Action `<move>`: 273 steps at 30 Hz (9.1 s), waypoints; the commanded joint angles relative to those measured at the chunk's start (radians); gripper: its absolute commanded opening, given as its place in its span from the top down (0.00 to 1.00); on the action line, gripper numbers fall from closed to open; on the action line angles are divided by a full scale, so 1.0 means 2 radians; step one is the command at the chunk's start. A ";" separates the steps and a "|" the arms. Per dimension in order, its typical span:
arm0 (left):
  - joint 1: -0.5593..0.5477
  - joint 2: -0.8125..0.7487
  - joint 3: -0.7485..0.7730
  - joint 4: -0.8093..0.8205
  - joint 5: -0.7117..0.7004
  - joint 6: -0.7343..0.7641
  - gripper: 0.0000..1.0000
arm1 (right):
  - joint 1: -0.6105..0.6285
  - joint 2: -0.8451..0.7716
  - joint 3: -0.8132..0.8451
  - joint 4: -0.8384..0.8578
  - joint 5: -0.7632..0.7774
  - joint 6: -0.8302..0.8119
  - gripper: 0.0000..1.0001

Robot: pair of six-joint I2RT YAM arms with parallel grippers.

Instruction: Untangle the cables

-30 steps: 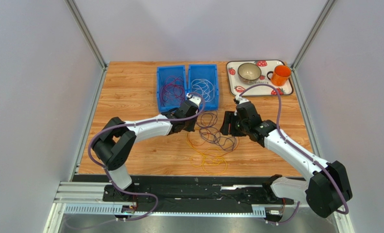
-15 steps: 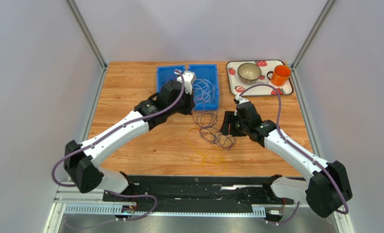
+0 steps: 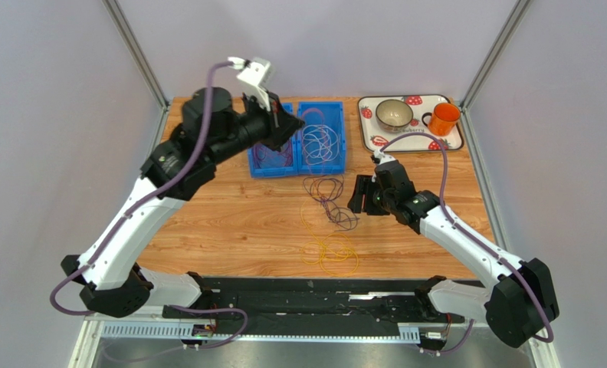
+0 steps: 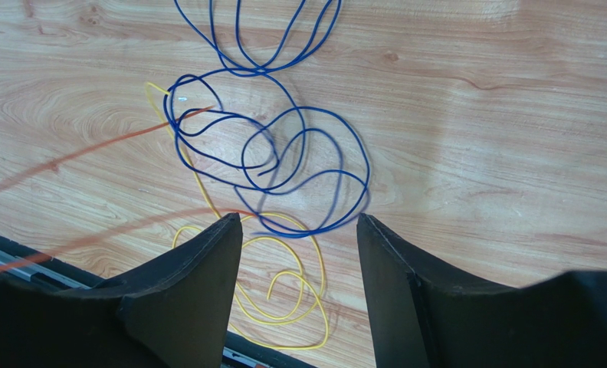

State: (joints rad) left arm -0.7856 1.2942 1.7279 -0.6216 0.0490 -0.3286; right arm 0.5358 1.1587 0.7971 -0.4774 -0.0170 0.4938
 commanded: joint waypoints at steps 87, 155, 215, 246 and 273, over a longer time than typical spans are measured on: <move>0.295 0.190 0.226 0.193 0.122 -0.047 1.00 | 0.003 -0.044 -0.036 0.010 -0.004 -0.005 0.39; 0.271 0.369 -0.015 0.271 0.036 -0.112 1.00 | 0.002 0.014 -0.029 0.035 -0.038 -0.004 0.40; 0.238 0.262 0.004 0.089 0.025 -0.057 0.27 | 0.014 -0.042 0.030 -0.057 0.005 0.004 0.39; -0.021 -0.075 -0.409 0.096 -0.067 -0.067 0.27 | 0.146 -0.064 -0.086 -0.060 0.027 0.051 0.37; -0.130 0.051 -0.488 0.296 -0.061 -0.100 0.40 | 0.145 -0.022 -0.072 -0.034 0.042 0.068 0.37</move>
State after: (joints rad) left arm -1.0412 1.3617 0.7300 -0.1215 -0.0486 -0.4950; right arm 0.8223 1.0939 0.6270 -0.6125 0.1299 0.6312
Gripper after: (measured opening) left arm 0.623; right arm 0.634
